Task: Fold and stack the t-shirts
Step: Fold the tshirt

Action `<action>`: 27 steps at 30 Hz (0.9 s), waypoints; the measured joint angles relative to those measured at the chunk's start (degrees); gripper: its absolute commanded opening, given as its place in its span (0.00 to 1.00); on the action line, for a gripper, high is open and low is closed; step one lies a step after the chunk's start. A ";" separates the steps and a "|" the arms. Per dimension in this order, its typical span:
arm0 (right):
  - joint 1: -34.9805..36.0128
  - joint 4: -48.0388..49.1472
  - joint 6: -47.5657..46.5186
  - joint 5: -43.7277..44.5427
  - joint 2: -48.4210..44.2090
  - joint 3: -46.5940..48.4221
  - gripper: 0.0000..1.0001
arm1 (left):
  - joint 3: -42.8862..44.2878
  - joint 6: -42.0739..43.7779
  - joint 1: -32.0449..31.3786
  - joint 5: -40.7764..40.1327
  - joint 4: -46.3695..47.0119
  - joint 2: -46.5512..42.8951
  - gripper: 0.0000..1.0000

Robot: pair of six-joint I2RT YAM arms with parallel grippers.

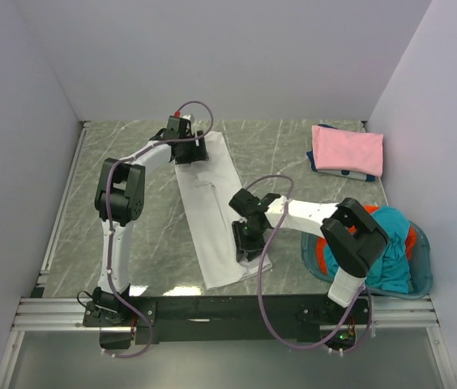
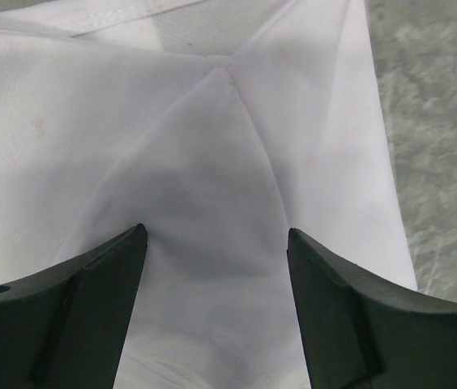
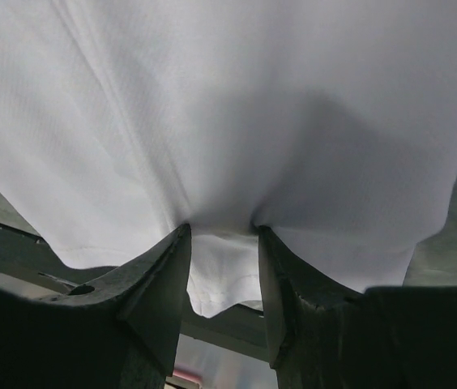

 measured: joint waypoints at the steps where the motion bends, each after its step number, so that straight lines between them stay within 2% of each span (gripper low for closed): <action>1: 0.81 0.00 0.57 -0.02 0.57 0.61 0.46 | 0.61 -0.02 -0.11 0.59 0.46 0.52 0.77; 11: 6.49 0.59 4.28 -0.59 5.20 6.32 0.47 | 5.70 -0.55 -1.44 5.68 5.29 5.25 0.77; 19: 7.72 0.09 5.09 0.26 5.81 8.02 0.48 | 8.07 -0.70 -1.70 7.85 5.62 6.84 0.77; 23: 7.87 -2.32 4.90 1.75 4.66 10.01 0.49 | 8.07 -1.51 -1.70 8.79 5.73 6.67 0.78; 25: 7.89 -3.98 4.81 2.91 2.38 10.60 0.55 | 8.07 -2.43 -1.77 9.44 5.22 6.40 0.78; 27: 7.91 -5.68 4.57 4.07 -1.05 10.60 0.57 | 8.07 -3.30 -1.84 10.19 4.20 5.84 0.78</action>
